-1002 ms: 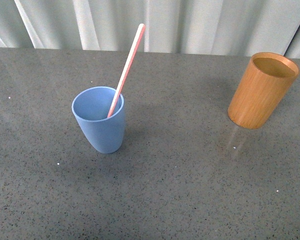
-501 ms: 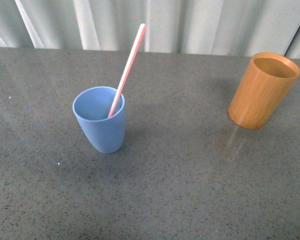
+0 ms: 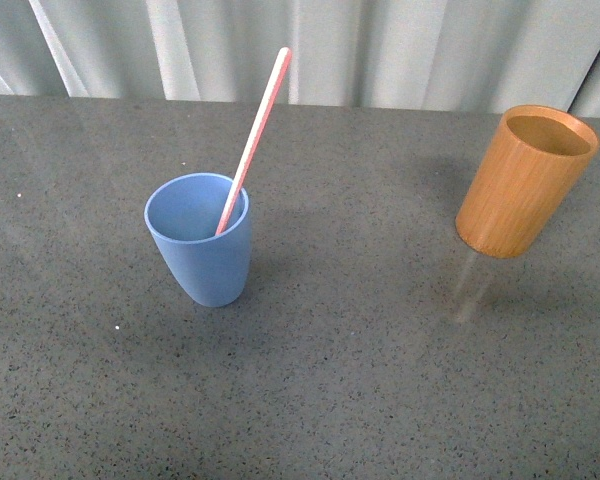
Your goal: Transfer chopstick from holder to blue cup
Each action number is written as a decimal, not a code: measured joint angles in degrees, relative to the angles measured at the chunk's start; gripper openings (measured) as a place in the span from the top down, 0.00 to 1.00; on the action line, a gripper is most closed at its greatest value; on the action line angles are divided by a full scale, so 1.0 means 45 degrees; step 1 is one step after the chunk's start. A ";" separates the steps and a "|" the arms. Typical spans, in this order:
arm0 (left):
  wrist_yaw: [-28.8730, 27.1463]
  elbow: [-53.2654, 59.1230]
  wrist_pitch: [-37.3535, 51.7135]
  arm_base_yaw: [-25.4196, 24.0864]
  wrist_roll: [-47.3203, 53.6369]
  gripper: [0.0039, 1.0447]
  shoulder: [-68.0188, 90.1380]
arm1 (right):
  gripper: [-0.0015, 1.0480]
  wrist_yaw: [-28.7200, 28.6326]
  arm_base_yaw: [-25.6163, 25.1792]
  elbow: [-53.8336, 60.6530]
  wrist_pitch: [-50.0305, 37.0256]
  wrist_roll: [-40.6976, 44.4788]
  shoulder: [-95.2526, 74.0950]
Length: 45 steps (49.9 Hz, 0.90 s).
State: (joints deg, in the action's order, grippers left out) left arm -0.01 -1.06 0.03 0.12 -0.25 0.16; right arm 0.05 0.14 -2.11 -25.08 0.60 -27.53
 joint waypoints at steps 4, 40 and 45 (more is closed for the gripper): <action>0.0000 0.0000 0.0000 0.0000 0.0000 0.06 0.0005 | 0.99 -0.0005 0.0000 0.0189 -0.0296 0.0000 0.0117; -0.0005 0.0000 0.0000 0.0000 0.0000 0.06 0.0000 | 0.99 -0.0005 0.0000 0.0199 0.2812 -0.0005 0.3400; -0.0005 0.0000 0.0000 0.0000 0.0000 0.06 0.0000 | 0.99 -0.0005 0.0000 0.0194 0.3060 -0.0005 0.3648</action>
State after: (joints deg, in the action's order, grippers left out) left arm -0.03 -1.06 0.03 0.12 -0.25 0.16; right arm 0.03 0.14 -1.23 -11.31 0.58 -11.11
